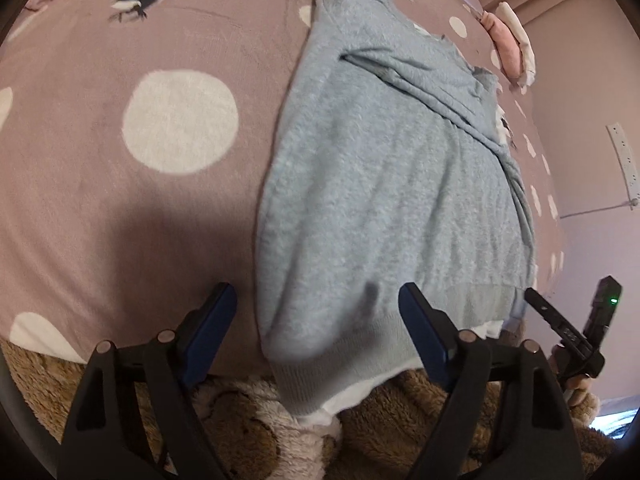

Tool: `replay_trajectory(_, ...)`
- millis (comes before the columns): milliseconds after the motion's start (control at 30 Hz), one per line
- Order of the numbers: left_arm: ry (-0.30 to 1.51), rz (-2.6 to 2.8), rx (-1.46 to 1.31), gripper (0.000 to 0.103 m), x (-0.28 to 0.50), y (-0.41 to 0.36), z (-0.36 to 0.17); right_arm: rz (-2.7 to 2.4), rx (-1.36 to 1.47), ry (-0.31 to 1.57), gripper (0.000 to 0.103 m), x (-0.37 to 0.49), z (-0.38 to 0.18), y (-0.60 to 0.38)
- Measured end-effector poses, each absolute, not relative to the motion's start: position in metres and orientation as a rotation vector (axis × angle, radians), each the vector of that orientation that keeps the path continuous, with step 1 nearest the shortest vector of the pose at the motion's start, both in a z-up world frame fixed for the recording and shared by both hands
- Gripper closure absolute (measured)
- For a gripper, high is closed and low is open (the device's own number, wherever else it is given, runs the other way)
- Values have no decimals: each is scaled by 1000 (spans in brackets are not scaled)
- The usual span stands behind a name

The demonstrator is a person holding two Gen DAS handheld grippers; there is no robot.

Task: Fold small clothes
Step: 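Move both grippers to the ribbed hem of the sweatshirt, then grasp the ribbed hem with the left gripper while the right gripper grasps it too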

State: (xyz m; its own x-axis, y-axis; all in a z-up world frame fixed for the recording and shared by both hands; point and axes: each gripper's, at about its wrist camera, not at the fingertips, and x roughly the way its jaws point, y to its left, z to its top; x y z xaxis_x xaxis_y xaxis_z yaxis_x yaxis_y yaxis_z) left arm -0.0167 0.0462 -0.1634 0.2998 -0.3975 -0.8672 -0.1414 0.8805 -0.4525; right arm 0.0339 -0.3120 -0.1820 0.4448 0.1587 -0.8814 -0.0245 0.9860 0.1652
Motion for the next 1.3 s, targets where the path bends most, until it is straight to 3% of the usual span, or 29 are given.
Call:
replay_trajectory(533,1382,-304,-566,21,-35,33,-181,152,239,1266,43,17,-217,-325)
replay_trajectory(633,1456,-315,-631,41,-35,29,-198,164,231,1275,53,17,-217,-324)
replay_trajectory(700,1485,-303,-609,65,-36,25,-202,181,216,1277,64,14,-211,-322)
replay_trajectory(767,1460,-318,-577,71,-38,22,-195,205,196,1262,87,13,-204,-317)
replay_trajectory(867,1426,-333,-567,84,-38,21,-184,248,221,1227,91,9,-188,-315)
replay_trajectory(1300,1227,-392,-719,89,-17,41,-134,353,339,1058,93,32,-136,-317)
